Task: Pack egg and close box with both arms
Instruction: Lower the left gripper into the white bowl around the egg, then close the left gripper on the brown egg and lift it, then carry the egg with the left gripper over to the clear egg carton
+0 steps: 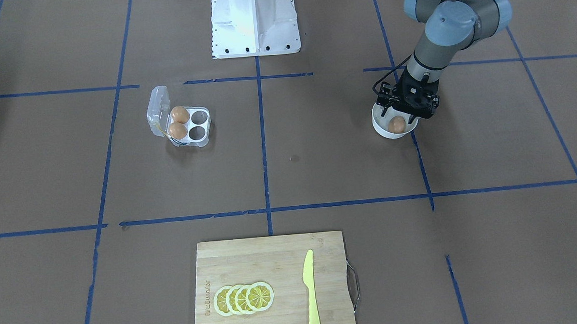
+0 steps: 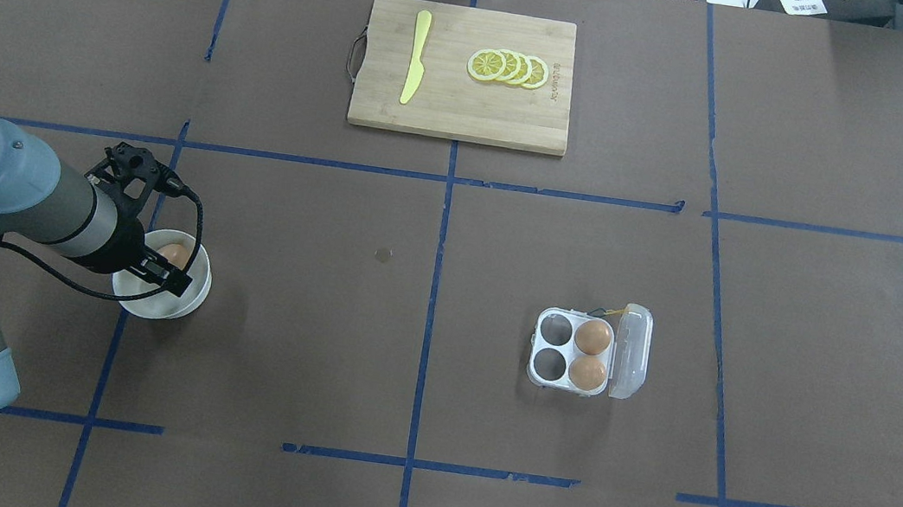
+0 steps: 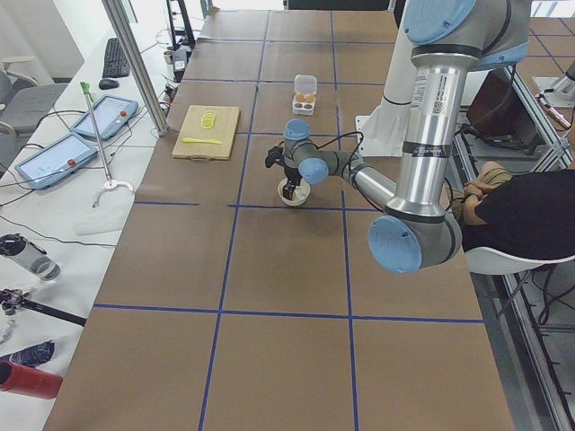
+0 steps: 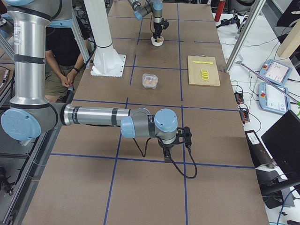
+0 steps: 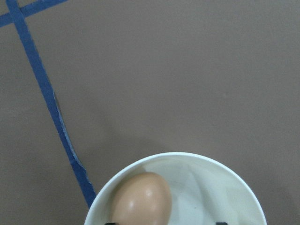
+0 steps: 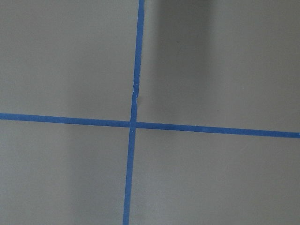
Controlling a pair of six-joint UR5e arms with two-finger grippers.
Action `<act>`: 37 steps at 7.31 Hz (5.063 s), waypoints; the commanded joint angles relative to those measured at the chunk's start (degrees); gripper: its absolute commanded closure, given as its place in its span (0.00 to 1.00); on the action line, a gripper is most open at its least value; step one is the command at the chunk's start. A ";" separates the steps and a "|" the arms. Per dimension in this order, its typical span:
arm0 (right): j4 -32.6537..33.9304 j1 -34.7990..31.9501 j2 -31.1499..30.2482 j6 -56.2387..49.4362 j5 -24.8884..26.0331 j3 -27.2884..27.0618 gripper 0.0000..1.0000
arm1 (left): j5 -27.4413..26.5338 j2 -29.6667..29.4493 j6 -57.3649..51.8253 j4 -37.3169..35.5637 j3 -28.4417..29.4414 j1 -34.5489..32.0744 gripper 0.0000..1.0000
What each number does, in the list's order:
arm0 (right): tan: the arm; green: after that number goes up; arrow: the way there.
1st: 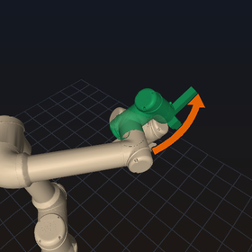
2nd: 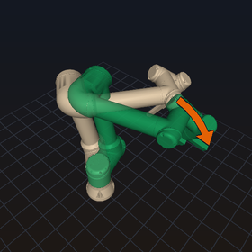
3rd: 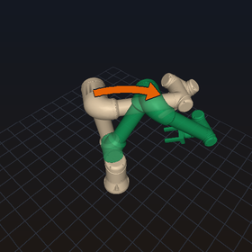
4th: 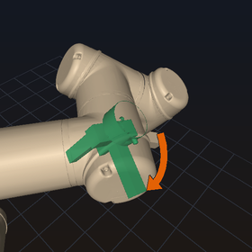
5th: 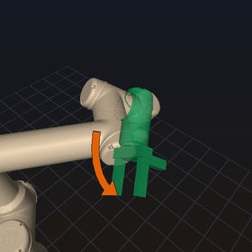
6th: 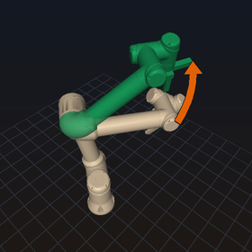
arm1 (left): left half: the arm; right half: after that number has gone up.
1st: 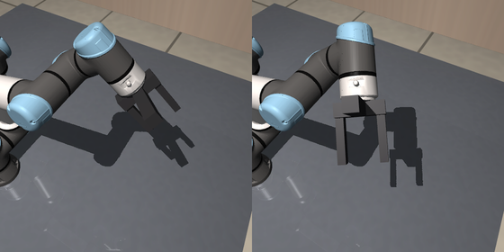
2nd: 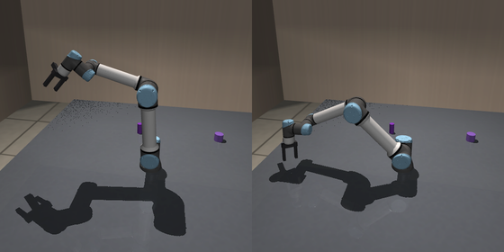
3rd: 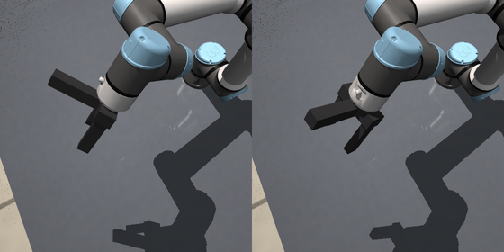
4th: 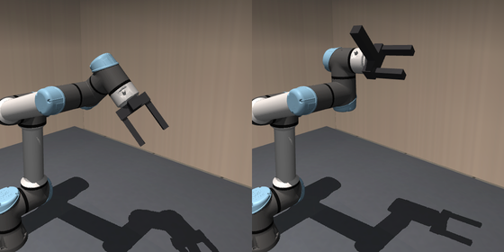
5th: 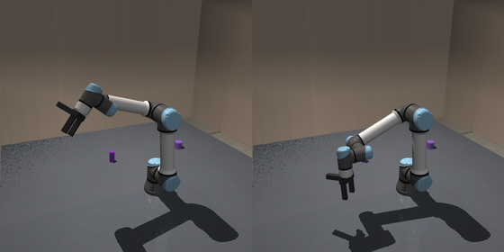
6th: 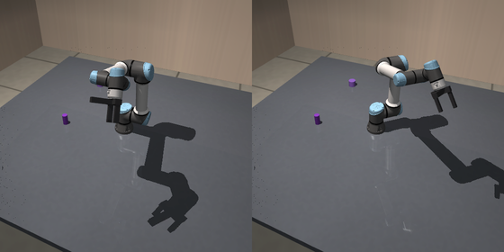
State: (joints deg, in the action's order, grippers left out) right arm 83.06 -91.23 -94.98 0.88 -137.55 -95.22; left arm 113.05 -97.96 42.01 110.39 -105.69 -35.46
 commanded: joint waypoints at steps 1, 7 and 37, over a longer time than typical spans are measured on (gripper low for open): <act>0.00 0.00 0.06 0.00 0.00 0.12 0.00 | 0.06 -0.04 0.00 0.00 0.13 0.13 0.23; 0.00 0.00 0.06 0.00 -0.09 0.12 0.00 | 0.06 -2.41 0.00 -1.49 1.36 0.13 0.24; 0.00 0.00 -0.20 0.00 -0.79 -0.23 0.00 | 0.94 -12.11 4.09 -12.16 -6.99 -5.24 0.89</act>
State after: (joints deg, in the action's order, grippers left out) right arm 83.05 -91.23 -95.18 0.85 -137.97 -95.29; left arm 113.85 -104.37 43.01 103.26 -113.11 -40.69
